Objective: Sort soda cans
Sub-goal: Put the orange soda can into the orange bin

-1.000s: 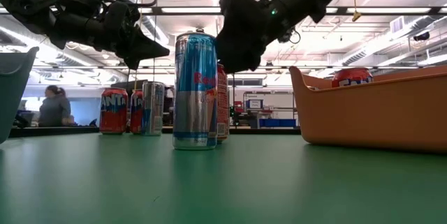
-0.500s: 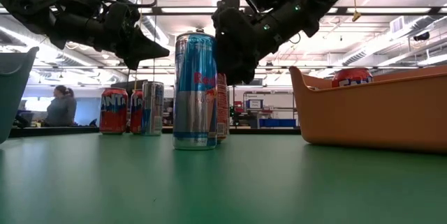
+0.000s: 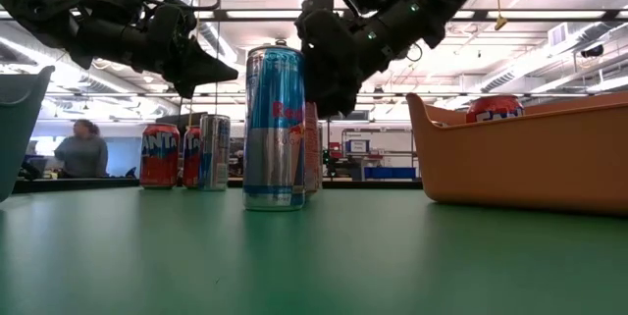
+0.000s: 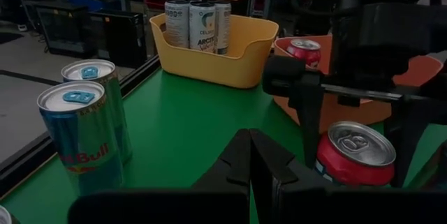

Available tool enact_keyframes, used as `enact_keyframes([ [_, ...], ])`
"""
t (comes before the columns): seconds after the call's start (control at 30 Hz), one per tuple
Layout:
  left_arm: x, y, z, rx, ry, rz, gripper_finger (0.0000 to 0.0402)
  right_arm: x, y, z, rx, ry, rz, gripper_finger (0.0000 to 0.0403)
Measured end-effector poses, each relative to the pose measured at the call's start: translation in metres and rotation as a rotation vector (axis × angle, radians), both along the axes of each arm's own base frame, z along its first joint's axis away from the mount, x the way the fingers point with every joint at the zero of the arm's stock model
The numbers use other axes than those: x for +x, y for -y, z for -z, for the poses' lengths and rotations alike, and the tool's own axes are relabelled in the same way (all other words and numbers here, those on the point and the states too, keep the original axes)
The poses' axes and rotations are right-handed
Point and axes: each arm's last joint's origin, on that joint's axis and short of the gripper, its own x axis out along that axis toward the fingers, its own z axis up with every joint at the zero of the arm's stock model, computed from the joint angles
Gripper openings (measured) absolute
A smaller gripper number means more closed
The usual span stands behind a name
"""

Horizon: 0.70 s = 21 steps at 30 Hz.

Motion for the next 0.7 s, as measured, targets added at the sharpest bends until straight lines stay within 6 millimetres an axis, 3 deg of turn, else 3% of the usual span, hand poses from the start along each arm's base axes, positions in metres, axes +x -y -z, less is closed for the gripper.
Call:
enact_keyframes([
  [0.3, 0.0, 0.0, 0.0, 0.003, 0.0, 0.0, 0.0002, -0.012, 0.003, -0.058, -0.086, 0.012, 0.068, 0.0293],
  [0.5, 0.0, 0.0, 0.0, 0.003, -0.001, 0.001, 0.0002, -0.044, 0.0, -0.101, -0.095, 0.042, 0.157, 0.0293],
  [0.7, 0.0, 0.0, -0.001, 0.007, 0.007, 0.001, 0.0002, -0.08, -0.02, -0.129, -0.067, 0.018, 0.218, 0.0293],
])
